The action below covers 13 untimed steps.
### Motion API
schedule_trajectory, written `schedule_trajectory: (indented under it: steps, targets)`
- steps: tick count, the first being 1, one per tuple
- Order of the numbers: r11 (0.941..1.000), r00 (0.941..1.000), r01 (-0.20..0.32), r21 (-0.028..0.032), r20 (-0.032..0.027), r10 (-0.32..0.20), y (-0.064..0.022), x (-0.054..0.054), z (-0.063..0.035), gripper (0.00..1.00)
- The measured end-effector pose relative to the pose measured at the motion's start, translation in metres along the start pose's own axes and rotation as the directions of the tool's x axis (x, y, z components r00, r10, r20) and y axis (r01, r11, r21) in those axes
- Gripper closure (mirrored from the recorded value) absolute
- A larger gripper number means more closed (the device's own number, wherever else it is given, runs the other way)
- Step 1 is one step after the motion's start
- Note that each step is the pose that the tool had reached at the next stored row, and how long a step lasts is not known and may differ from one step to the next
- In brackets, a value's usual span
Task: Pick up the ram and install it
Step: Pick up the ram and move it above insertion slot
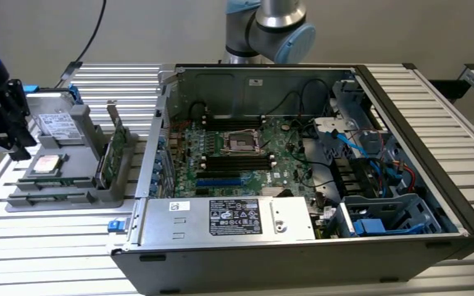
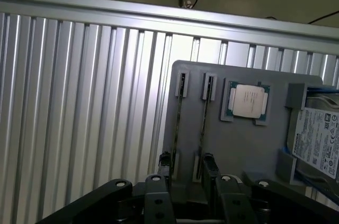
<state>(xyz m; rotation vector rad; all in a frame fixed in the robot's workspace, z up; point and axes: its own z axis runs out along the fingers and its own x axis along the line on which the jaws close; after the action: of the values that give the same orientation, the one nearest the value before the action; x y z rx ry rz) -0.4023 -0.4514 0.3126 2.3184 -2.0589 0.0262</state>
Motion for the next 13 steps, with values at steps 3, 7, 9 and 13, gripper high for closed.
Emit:
schedule_trajectory:
  steps: [3, 7, 9, 13]
  targets:
    - [1.0000, 1.0000, 0.000, 0.0000, 0.0000, 0.000, -0.0001, 0.000, 0.0055, 0.64]
    - [1.0000, 1.0000, 0.000, 0.0000, 0.0000, 0.000, -0.0001, 0.001, 0.0128, 0.64]
    - [1.0000, 1.0000, 0.000, 0.0001, 0.0001, 0.000, -0.0001, 0.001, 0.0164, 0.64]
    - [1.0000, 1.0000, 0.000, -0.0001, 0.0000, 0.000, 0.0000, 0.003, 0.0237, 0.64]
